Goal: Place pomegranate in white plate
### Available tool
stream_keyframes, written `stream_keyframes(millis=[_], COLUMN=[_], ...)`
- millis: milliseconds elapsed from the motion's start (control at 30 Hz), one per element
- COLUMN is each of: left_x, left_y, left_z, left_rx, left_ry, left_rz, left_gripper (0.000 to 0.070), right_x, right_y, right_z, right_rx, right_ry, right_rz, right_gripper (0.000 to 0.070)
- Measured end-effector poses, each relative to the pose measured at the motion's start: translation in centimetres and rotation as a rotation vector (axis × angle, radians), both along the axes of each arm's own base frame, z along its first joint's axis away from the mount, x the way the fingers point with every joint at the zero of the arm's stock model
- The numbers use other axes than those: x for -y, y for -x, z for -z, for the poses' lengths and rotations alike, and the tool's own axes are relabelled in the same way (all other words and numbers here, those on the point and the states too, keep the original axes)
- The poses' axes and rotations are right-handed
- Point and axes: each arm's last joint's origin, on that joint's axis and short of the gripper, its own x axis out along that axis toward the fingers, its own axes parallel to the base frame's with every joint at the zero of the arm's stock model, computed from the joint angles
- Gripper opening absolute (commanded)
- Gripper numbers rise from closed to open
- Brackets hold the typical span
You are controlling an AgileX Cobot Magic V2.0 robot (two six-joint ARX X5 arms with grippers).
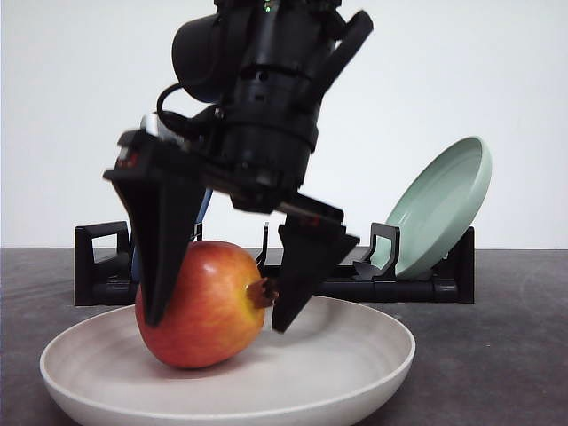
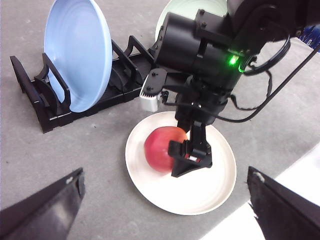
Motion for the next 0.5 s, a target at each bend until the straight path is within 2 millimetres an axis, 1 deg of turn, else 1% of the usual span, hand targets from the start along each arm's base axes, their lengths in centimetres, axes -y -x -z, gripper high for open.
stream_keyframes(millis=[67, 133, 200, 267, 367, 500], left_x=[0.0, 0.0, 0.0, 0.0, 0.0, 0.0], left_y=[0.0, 0.0, 0.0, 0.0, 0.0, 0.0], left_z=[0.0, 0.0, 0.0, 0.0, 0.0, 0.0], left_rx=[-0.001, -0.001, -0.001, -0.001, -0.001, -0.003], left_ry=[0.001, 0.001, 0.001, 0.001, 0.002, 0.003], left_rz=[-0.001, -0.001, -0.001, -0.001, -0.001, -0.002], left_gripper=[0.0632, 0.0632, 0.0632, 0.0633, 0.0632, 0.0633], right_x=[-0.1, 0.0, 0.4, 1.3, 3.6, 7.9], right_y=[-0.2, -0.4, -0.1, 0.3, 1.6, 3.8], right_z=[-1.1, -2.9, -5.2, -8.2, -12.2, -16.5], right_rx=[0.009, 0.031, 0.059, 0.110, 0.199, 0.304], right_ry=[-0.009, -0.033, -0.062, -0.097, -0.124, -0.128], right_rz=[-0.003, -0.011, -0.021, -0.031, -0.034, 0.002], right_gripper=[0.0700, 0.0700, 0.0700, 0.0700, 0.0700, 0.0700])
